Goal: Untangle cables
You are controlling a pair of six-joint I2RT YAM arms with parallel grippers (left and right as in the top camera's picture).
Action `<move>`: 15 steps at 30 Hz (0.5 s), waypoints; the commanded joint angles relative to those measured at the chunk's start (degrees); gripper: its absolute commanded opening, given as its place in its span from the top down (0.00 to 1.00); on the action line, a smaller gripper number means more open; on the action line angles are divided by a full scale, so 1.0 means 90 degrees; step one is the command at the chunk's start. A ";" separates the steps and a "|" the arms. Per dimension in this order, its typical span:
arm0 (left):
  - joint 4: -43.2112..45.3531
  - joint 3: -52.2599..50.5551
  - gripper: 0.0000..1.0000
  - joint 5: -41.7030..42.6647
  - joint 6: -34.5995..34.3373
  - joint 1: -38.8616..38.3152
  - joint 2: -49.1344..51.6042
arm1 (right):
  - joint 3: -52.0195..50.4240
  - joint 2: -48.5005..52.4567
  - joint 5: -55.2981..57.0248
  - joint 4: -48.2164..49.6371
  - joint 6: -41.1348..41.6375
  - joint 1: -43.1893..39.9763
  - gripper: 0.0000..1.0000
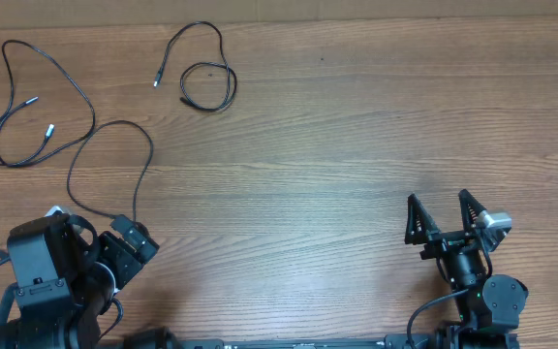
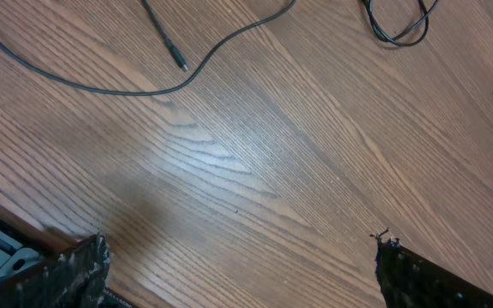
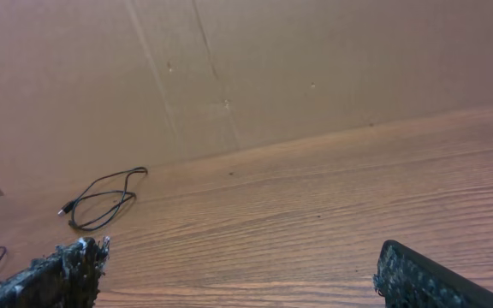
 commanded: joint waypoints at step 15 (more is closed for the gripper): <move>0.0005 -0.0002 0.00 -0.0114 -0.0066 0.0010 -0.0024 | -0.0070 -0.0053 -0.0029 0.0036 -0.0131 -0.0015 0.00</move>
